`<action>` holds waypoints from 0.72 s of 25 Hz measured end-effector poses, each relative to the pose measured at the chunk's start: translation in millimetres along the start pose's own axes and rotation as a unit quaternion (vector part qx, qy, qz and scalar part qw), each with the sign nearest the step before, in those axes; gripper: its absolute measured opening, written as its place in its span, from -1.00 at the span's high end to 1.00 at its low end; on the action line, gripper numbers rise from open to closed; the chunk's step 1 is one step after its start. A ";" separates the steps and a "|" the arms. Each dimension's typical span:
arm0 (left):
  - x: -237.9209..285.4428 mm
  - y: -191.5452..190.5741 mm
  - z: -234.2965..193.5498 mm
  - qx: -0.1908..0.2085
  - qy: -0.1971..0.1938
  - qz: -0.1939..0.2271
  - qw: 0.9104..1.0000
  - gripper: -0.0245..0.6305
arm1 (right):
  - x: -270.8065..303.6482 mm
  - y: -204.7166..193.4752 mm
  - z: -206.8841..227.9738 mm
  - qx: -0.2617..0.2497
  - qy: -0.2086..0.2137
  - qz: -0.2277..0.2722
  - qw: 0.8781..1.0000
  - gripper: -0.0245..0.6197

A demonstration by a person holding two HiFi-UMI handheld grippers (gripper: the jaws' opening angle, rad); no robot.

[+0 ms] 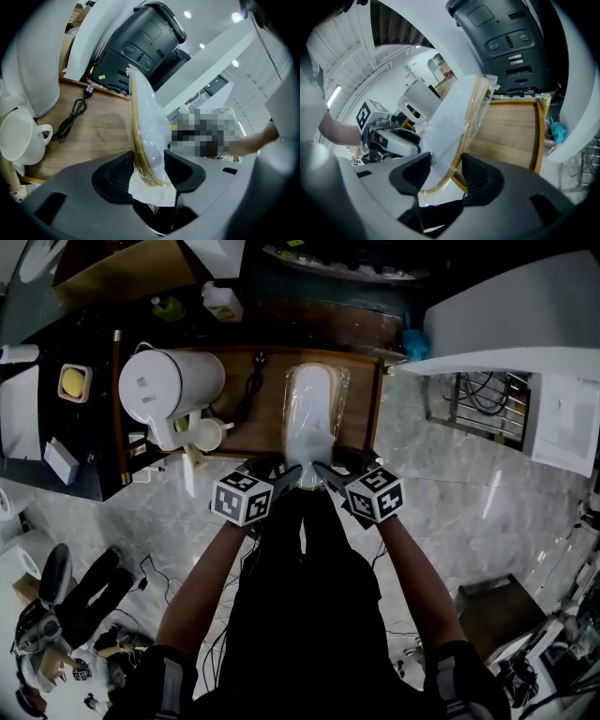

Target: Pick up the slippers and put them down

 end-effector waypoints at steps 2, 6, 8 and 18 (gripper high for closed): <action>3.7 -1.6 -6.2 0.007 0.004 -0.001 1.000 0.30 | 7.6 -2.8 4.3 0.006 -0.001 -0.004 1.000 0.29; 12.0 -0.1 -18.7 -0.002 0.014 0.007 1.000 0.30 | 19.5 -5.4 12.4 0.018 -0.010 -0.004 1.000 0.29; 17.4 -0.2 -25.3 -0.006 0.018 0.006 1.000 0.30 | 23.4 -7.8 17.0 0.029 -0.016 -0.001 0.999 0.29; 37.6 -4.0 -51.8 -0.040 0.019 -0.012 0.999 0.29 | 40.0 -16.6 30.9 0.067 -0.045 0.004 0.997 0.29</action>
Point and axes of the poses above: the fingertips, and each gripper's own axes: x forward along the fingers, z to its right, y out of its top, the point moved 8 cm from there along -x, backward along the fingers, and after that the axes turned 14 degrees about z, right-handed, at the moved point
